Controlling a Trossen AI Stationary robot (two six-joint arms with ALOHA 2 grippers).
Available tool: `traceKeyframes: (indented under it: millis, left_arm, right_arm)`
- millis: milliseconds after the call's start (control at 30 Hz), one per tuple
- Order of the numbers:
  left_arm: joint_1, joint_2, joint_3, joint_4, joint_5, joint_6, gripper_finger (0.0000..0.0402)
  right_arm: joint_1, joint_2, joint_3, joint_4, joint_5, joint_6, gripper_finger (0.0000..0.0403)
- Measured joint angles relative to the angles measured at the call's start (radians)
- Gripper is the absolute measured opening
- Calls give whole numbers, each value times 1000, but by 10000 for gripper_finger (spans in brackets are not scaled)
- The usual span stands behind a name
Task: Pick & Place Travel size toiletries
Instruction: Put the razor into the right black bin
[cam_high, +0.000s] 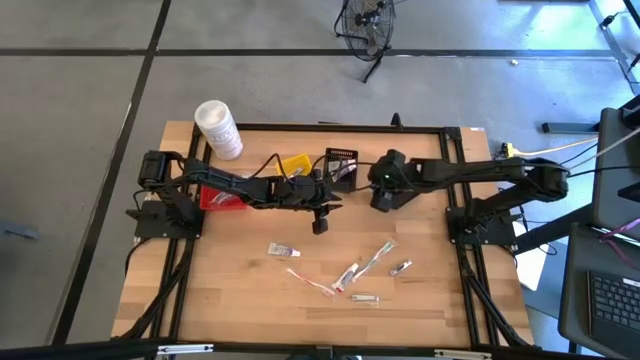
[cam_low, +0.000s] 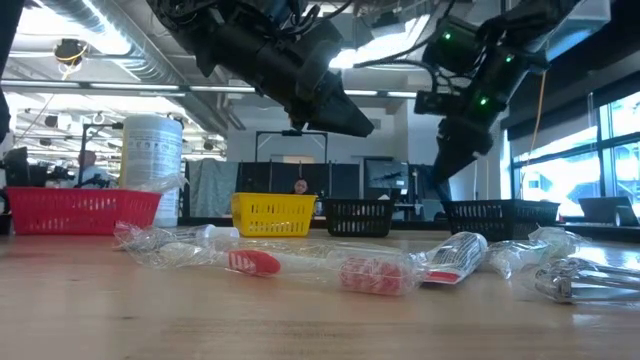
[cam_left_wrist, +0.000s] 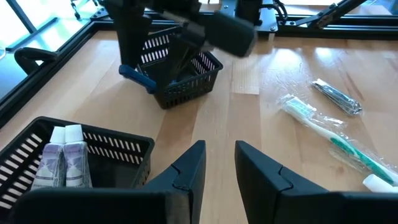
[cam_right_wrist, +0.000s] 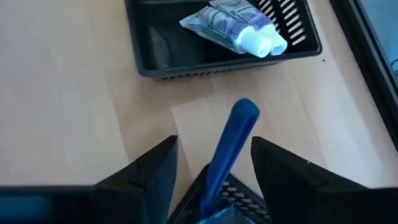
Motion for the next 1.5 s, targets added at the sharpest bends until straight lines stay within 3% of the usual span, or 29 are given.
traceKeyframes:
  millis: [200,500,567,733,900,1133,1233,1333,1500]
  left_arm:
    - [0,0,0,0,0,0,82]
    - [0,0,0,0,0,0,82]
    - [0,0,0,-2,0,0,82]
    - [0,0,0,-17,0,0,82]
    - [0,0,0,-19,0,-1,82]
    - [0,0,0,-18,0,-1,82]
    - [0,0,0,-18,0,-3,82]
    - [0,1,0,-19,1,-3,82]
    - [0,1,0,-19,6,-2,82]
  right_arm:
    - [-24,36,0,37,22,18,168]
    - [-44,9,0,28,22,18,44]
    - [-44,-8,0,14,22,18,31]
    - [-44,-72,0,-96,44,42,32]
    - [-44,-126,1,-249,137,23,63]
    - [-44,-80,1,-294,56,-178,41]
    - [-44,-53,1,-295,121,-211,42]
    - [-44,-43,1,-293,145,-212,73]
    - [-43,-42,1,-292,64,-240,145]
